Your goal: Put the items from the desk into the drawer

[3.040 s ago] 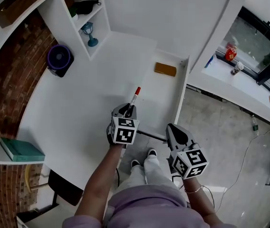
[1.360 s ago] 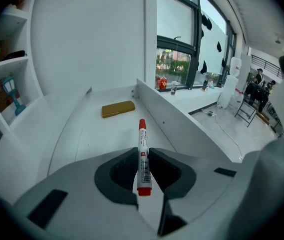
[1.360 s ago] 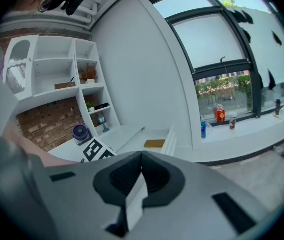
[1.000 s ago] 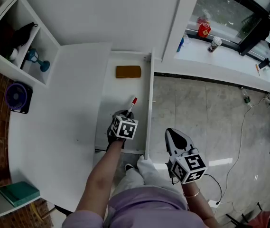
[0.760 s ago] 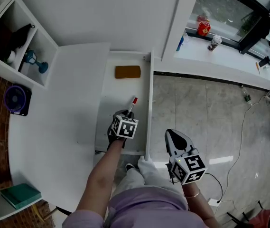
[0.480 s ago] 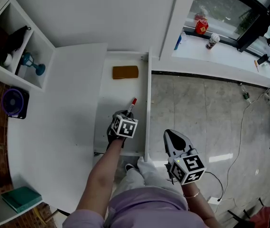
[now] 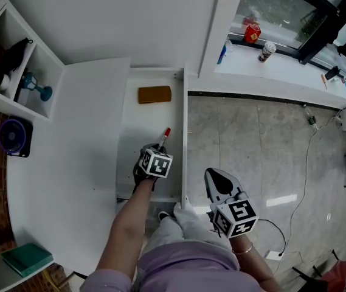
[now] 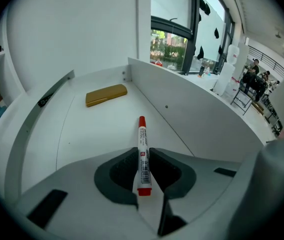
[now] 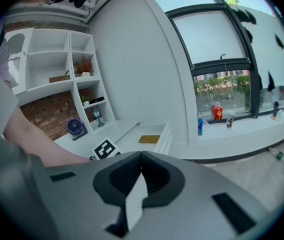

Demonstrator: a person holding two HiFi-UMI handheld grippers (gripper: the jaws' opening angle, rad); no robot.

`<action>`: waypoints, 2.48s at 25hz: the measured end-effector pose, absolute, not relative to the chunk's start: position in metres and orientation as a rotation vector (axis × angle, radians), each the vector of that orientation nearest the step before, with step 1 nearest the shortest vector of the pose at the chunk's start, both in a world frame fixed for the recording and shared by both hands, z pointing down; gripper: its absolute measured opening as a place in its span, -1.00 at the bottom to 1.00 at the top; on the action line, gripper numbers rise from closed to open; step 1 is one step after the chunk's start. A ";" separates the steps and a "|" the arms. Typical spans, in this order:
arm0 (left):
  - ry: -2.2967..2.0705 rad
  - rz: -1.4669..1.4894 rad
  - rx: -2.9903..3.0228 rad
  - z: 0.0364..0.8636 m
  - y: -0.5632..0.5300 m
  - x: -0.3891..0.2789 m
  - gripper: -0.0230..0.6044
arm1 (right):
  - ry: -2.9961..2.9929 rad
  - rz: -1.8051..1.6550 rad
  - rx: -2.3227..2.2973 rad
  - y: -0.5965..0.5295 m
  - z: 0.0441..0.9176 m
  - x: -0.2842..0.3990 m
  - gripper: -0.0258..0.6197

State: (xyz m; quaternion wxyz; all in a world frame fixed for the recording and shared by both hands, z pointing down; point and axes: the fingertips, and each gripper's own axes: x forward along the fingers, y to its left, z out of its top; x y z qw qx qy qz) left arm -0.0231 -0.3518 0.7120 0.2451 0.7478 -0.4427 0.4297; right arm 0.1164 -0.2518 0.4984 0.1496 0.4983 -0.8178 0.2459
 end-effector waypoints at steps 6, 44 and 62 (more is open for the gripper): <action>-1.185 1.201 2.010 0.720 -0.347 -0.022 -0.71 | -2.353 0.706 1.425 -0.251 0.497 0.119 -0.91; -1.402 0.822 2.159 0.612 -0.345 -0.041 -0.61 | -2.435 0.697 1.343 -0.240 0.488 0.092 -0.91; -1.583 0.555 2.273 0.505 -0.298 -0.068 -0.87 | -2.516 0.592 1.340 -0.234 0.457 0.087 -0.91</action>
